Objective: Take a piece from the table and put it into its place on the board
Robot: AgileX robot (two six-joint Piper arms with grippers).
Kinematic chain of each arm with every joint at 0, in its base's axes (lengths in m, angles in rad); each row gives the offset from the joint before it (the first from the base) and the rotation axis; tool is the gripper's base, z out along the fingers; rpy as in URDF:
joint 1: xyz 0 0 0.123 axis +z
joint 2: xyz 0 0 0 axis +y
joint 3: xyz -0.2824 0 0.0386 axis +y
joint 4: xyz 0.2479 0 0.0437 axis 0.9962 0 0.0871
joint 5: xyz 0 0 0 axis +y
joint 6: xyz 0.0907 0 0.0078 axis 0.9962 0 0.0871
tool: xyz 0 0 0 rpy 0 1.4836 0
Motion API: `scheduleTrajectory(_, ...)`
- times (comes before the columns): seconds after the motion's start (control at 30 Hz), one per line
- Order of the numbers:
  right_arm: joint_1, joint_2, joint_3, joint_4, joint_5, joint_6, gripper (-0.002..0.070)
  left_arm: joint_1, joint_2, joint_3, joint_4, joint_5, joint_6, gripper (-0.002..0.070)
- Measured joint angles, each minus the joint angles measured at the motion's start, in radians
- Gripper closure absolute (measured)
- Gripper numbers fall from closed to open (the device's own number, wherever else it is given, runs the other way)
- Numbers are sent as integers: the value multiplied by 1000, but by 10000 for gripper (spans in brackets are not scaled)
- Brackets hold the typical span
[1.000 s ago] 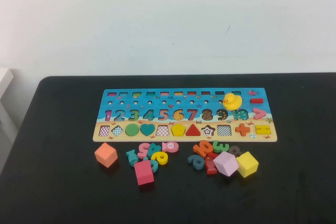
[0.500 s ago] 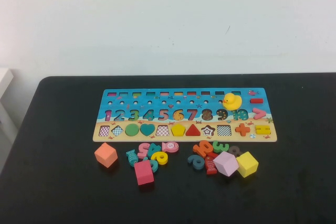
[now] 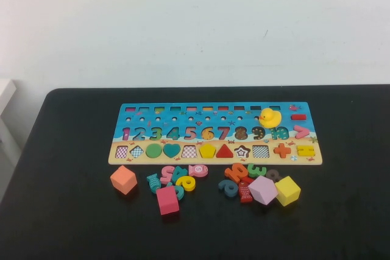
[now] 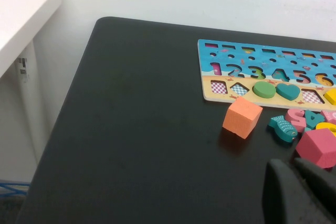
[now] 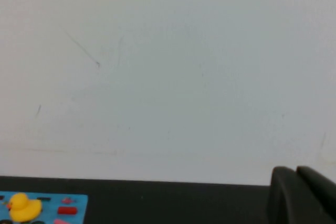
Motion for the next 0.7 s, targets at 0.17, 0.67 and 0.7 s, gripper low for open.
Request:
scheduleTrajectory(0.17,30,-36,110,111,-79,-45,657,0,0,0,0,0,0,677)
scheduleTrajectory(0.67,83,-82,149,343,251,-272,657,0,0,0,0,0,0,677)
scheduleTrajectory(0.7,86,-82,149,343,267,-273,657,0,0,0,0,0,0,677)
